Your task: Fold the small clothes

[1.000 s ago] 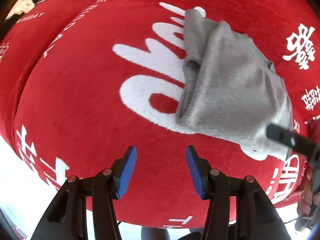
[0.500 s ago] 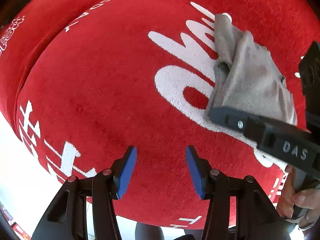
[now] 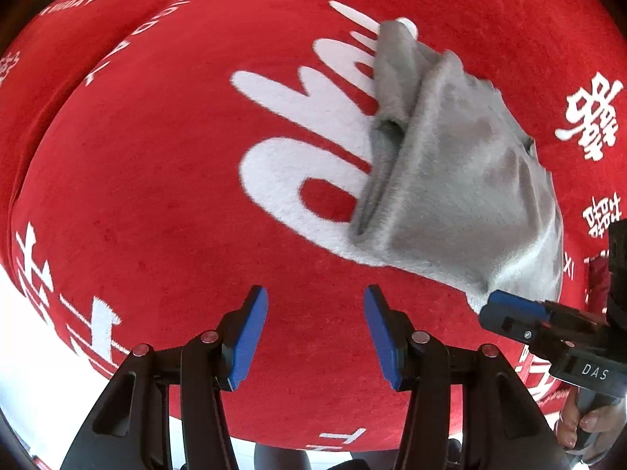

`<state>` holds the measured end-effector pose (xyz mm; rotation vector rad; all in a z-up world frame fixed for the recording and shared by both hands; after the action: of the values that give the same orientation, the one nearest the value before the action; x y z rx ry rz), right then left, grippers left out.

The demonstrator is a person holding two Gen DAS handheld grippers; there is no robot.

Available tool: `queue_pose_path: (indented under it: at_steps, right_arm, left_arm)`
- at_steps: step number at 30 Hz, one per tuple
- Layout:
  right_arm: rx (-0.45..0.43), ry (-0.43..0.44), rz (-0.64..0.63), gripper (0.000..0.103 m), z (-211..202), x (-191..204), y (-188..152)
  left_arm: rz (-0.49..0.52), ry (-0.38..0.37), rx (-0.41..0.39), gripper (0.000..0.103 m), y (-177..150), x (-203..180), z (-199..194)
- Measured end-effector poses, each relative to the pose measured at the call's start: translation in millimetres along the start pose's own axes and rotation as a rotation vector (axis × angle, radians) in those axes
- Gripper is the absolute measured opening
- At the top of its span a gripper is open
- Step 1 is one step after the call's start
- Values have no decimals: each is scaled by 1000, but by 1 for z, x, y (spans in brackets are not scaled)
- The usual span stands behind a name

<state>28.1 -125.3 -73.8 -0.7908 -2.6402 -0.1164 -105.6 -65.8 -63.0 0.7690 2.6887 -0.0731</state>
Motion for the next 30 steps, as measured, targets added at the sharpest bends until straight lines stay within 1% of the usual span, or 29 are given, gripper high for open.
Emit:
queue_pose_path:
  at_steps: [1,2,3,5,9,11,13,15,16,18,20,23,26,27,29,30]
  right_arm:
    - [1,-2,20,43,-1,-6,-4]
    - [3,-2,33,43,-2,-9,-7]
    - [2,-3,42,43,-2,-11,-9]
    - [1,-3,55,43,-2,-14,-13]
    - [-3,4,70,44,-4,-18,-19]
    - [-7,4,74,51,-6,-21,-21]
    - [-13,2,75,53,-9,-24,-22]
    - [-21,-7,70,58,-12,-27,-24]
    - [-25,-10,66,62,-13,-28,-24]
    - [-36,-18,56,67,-17,-31,-26]
    - [-44,-19,51,72,-20,-34,-27]
    - [-44,-19,54,73,-22,-39,-31]
    - [-42,-14,64,74,-22,-44,-35]
    - [-42,-12,69,74,-23,-46,-36]
    - [-43,-9,78,74,-23,-51,-39]
    - [-44,-10,83,74,-24,-54,-40]
  left_arm:
    - [10,8,2,54,-1,-2,1]
    - [19,16,2,69,-1,-4,1]
    - [22,23,-3,81,0,-6,1]
    - [26,22,-13,82,2,-11,1]
    - [24,28,0,82,3,-14,7]
    - [26,38,18,82,3,-15,11]
    - [32,31,50,82,1,-19,18]
    - [38,57,75,82,-3,-19,24]
    - [41,65,78,82,-4,-19,26]
    - [51,70,76,82,-4,-23,29]
    - [45,59,63,82,-3,-26,29]
    - [19,44,65,82,-3,-27,30]
    - [-13,12,69,82,-5,-32,33]
    - [-26,-7,70,82,-4,-32,33]
    - [-64,-71,62,82,-3,-38,30]
    - [-77,-87,54,82,-2,-40,30]
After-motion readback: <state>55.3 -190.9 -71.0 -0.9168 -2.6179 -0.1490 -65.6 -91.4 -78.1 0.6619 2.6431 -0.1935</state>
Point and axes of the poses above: each gripper's, at about its wrist camera, not at the fingertips, and z roughly the way its jaws point, x to its left, y to its top, the point moved 9 cm from there along z, roughly the way its jaws point, and after that the axes turned 4 degrees about -y, right-handed, at the moved point
